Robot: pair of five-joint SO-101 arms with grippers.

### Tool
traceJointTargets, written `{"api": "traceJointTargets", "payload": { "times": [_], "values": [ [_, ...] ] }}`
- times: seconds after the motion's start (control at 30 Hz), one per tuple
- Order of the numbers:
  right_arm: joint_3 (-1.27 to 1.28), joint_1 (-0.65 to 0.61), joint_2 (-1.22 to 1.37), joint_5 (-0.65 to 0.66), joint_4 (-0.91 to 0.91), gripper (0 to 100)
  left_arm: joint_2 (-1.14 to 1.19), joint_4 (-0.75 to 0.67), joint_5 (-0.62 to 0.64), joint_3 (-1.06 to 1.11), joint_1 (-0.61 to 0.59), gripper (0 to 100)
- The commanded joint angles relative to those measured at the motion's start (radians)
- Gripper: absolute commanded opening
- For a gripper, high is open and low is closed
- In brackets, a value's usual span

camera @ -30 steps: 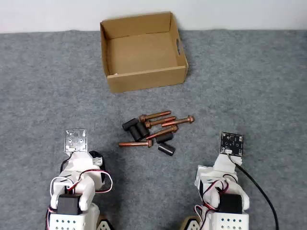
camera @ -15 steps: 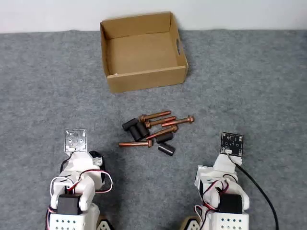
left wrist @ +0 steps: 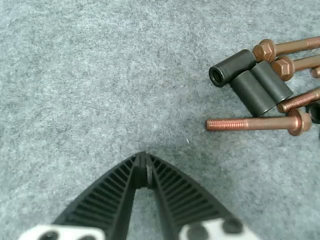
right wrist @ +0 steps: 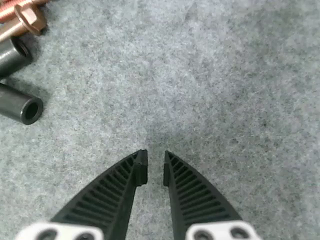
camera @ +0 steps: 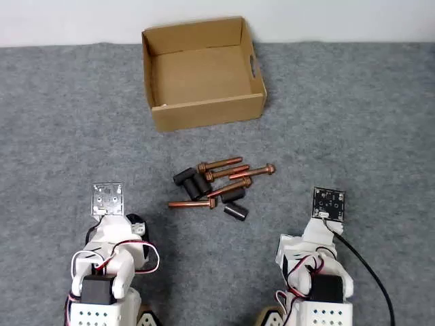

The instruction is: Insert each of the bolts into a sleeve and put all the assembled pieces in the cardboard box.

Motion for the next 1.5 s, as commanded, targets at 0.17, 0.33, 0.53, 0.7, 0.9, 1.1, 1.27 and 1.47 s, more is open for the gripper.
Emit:
{"api": "traceJointTargets", "payload": {
  "times": [0.17, 0.33, 0.53, 0.7, 0.9, 1.1, 1.27, 1.47],
  "values": [
    [0.018, 0.005, -0.007, -0.003, 0.002, 5.8, 0.002, 0.0, -0.005, -0.007, -0.002, 1],
    [0.018, 0.005, -0.007, -0.003, 0.002, 5.8, 0.002, 0.0, -0.005, -0.007, -0.002, 1],
    [0.018, 0.005, -0.007, -0.003, 0.002, 5.8, 0.002, 0.0, -0.005, -0.007, -0.002, 1],
    [0.018, 0.005, -0.007, -0.003, 0.002, 5.8, 0.002, 0.0, -0.005, -0.007, -0.002, 1],
    [0.018, -0.065, -0.007, -0.005, 0.002, 6.1, 0.002, 0.0, -0.005, -0.007, -0.002, 1],
    [0.018, -0.082, -0.007, -0.005, 0.004, 6.0, 0.002, 0.0, -0.005, -0.007, -0.002, 1],
    [0.018, -0.082, -0.007, -0.005, 0.004, 6.1, 0.002, 0.0, -0.005, -0.007, -0.002, 1],
    [0.017, -0.074, -0.007, 0.002, 0.004, 6.1, 0.002, 0.0, -0.005, -0.007, -0.002, 1]
  ]
}}
